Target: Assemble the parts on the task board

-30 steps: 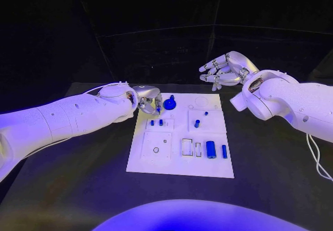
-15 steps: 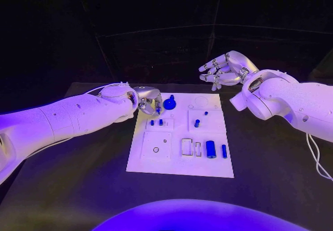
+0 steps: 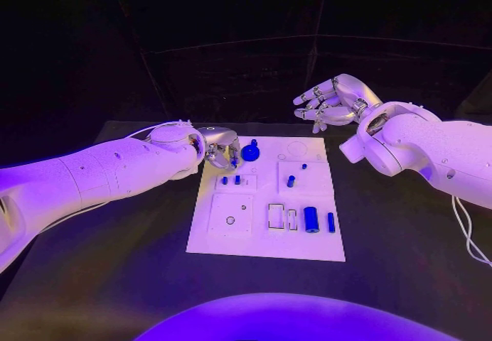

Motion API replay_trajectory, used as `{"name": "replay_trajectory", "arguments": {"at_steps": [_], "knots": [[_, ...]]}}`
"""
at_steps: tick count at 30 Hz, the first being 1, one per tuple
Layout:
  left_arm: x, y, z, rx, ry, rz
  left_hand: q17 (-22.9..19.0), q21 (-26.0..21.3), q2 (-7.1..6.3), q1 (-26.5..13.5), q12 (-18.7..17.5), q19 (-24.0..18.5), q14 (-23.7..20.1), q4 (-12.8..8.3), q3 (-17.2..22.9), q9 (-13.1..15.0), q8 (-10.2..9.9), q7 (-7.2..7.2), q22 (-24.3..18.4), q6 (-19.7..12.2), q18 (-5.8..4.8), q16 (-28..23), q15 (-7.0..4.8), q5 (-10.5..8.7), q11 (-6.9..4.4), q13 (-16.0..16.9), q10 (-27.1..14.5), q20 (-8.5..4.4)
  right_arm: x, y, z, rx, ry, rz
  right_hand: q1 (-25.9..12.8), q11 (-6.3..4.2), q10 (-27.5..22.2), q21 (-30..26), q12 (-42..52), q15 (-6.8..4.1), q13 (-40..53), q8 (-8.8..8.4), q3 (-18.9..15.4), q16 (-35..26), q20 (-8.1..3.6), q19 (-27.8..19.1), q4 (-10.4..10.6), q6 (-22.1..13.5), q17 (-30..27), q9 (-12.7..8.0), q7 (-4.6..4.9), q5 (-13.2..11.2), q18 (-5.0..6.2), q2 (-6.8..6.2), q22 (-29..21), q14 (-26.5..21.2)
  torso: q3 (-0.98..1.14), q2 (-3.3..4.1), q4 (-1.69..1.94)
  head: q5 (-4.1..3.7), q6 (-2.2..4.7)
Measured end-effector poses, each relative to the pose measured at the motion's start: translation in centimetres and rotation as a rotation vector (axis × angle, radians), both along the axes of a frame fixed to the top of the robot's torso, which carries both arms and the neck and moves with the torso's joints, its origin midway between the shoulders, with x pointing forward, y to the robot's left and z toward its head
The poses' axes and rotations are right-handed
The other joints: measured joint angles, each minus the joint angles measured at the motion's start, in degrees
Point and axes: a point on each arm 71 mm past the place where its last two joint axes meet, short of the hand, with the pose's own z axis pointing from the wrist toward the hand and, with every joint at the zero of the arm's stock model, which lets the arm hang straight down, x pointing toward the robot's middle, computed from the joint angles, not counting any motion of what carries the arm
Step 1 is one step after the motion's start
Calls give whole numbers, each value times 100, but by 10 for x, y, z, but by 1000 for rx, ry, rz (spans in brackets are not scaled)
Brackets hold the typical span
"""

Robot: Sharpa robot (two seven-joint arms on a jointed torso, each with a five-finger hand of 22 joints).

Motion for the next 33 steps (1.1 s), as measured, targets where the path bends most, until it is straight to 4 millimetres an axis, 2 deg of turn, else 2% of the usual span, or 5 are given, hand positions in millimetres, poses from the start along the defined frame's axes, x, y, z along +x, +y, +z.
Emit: {"name": "replay_trajectory", "arguments": {"at_steps": [33], "knots": [[0,-2,-1,-1,2,-2,-29,0,-18,-18,0,-23,15,0,0,4,-6,-20,11,20,1,0,-15,0,-5,3,37,-19,0,0,0,-1,0,-1,0,0,0,0,0,0,2,0,-1,0,0,0,-1,0,-2,0,0,0,0,0,1,0,2,0,4,-13,-12]]}}
